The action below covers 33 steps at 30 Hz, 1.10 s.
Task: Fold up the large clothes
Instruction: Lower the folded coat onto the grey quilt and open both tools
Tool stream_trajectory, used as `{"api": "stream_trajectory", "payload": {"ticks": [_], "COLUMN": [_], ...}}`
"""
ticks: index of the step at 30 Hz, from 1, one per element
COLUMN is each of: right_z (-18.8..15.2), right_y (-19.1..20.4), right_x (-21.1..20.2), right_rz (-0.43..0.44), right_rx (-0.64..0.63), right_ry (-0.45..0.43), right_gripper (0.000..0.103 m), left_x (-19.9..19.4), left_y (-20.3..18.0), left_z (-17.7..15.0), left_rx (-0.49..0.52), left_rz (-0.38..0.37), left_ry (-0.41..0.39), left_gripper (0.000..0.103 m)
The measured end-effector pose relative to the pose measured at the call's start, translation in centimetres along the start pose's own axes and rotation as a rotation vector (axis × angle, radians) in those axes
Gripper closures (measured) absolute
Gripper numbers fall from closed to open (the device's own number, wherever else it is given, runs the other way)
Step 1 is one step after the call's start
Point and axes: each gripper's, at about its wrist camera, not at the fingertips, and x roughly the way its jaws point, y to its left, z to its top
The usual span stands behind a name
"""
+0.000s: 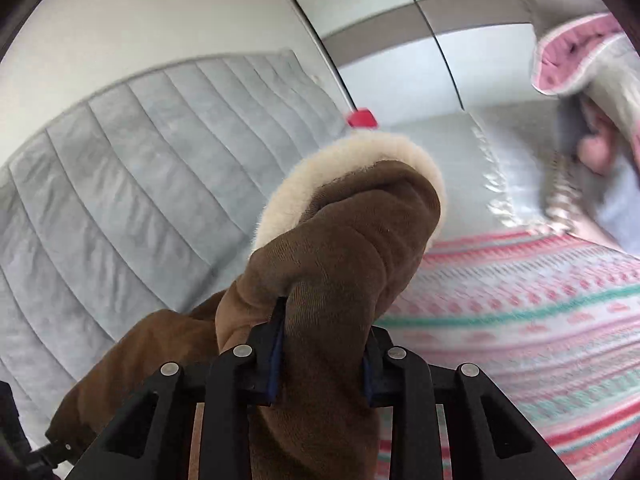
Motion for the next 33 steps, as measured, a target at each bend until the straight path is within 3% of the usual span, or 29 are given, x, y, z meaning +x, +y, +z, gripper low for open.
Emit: {"api": "stream_trajectory", "payload": {"ticks": [3,7,10,12,14,16,18,22,25,29,33], "right_z": [1.1,-0.1,-3.3,-5.8,-6.3,-5.9,-5.5,-4.3,-3.9,-4.6,-6.6], "right_y": [1.7,2.2,1.0,-0.2,-0.9,-0.5,0.0,-0.7,-1.3,-1.3,-1.3], "right_x": [3.4,10.0,17.0,21.1,21.8,22.3,22.5,20.3,16.8,11.7,6.6], "right_rz": [0.072,0.134,0.109,0.016,0.063,0.049,0.029,0.031,0.019,0.004,0.053], "right_rx": [0.069,0.165,0.228,0.246,0.267,0.249,0.226,0.315,0.282,0.199,0.203], "right_ry": [-0.034,0.001,0.104,0.177,0.126,0.142,0.167,0.216,0.202,0.209,0.244], "right_gripper": [0.074,0.074,0.072,0.068,0.061,0.054,0.051,0.043,0.041,0.041,0.04], "left_x": [0.3,3.9,10.1,13.2,14.3,14.0,13.7,12.5,10.7,8.0,4.7], "left_y": [3.5,7.5,10.7,12.9,14.3,14.4,14.2,14.5,13.9,13.5,13.0], "left_z": [3.6,4.6,3.1,1.7,0.7,1.1,1.3,1.9,2.2,2.2,1.3], "left_rx": [-0.017,0.009,0.023,0.013,0.022,0.027,0.015,0.009,0.006,0.039,0.034], "left_rz": [0.033,0.141,0.251,0.317,0.301,0.293,0.292,0.289,0.294,0.36,0.371], "left_ry": [-0.06,-0.077,0.014,0.094,0.093,0.096,0.096,0.104,0.084,0.046,0.034], "left_gripper": [0.071,0.069,0.068,0.065,0.062,0.062,0.059,0.047,0.047,0.047,0.047]}}
